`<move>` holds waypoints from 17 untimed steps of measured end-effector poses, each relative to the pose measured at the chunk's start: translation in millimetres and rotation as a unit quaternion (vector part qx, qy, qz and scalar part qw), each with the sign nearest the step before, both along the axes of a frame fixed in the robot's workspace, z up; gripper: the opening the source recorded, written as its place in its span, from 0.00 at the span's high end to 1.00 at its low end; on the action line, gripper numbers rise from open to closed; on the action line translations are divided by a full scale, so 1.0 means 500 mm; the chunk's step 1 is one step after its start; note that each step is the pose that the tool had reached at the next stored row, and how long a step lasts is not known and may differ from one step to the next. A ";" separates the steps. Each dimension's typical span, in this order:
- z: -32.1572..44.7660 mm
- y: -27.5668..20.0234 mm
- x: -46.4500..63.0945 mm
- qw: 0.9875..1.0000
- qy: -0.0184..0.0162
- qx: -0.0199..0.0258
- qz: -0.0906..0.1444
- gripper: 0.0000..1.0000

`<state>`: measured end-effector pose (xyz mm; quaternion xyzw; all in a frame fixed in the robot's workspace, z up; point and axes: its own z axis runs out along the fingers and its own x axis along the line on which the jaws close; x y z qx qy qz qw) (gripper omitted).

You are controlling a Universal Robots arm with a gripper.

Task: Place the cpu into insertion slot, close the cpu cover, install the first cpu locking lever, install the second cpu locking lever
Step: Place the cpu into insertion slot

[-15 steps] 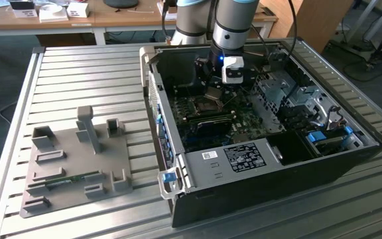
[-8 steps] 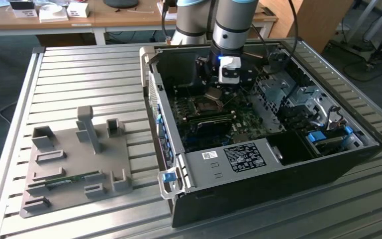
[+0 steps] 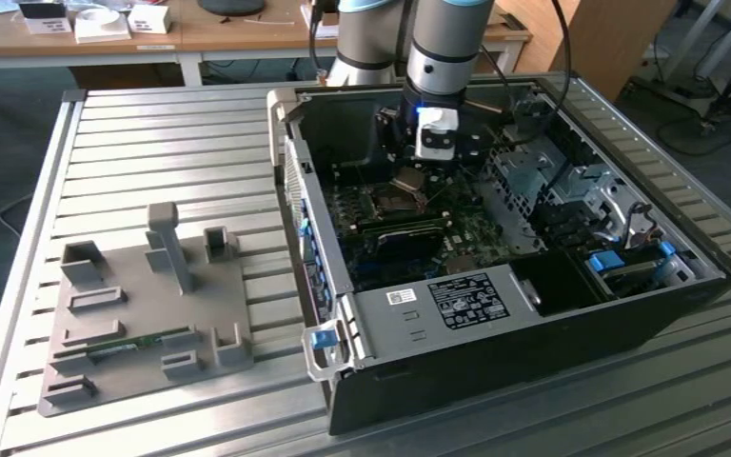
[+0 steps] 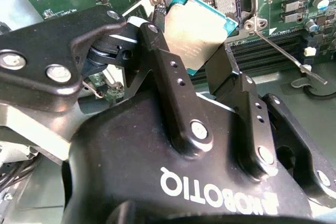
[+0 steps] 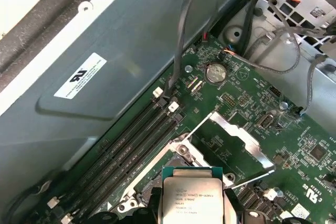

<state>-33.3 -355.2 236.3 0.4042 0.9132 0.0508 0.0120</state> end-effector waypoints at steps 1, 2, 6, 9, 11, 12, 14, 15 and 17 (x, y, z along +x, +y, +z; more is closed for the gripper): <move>0.000 0.0000 0.000 1.000 0.000 0.000 -0.005 0.46; 0.000 0.0001 0.000 1.000 0.000 0.000 -0.014 0.46; 0.000 0.0000 0.000 0.999 0.000 0.000 -0.051 0.46; 0.000 -0.0001 0.000 0.998 0.000 0.000 -0.062 0.46; 0.000 0.0000 0.000 0.998 0.000 0.000 -0.062 0.46; 0.000 0.0000 0.000 0.998 0.000 0.000 -0.062 0.46; 0.000 0.0000 0.000 0.998 0.000 0.000 -0.065 0.46; 0.000 0.0001 0.000 0.997 0.000 0.000 -0.072 0.46; 0.000 0.0000 0.000 0.996 0.000 0.000 -0.089 0.46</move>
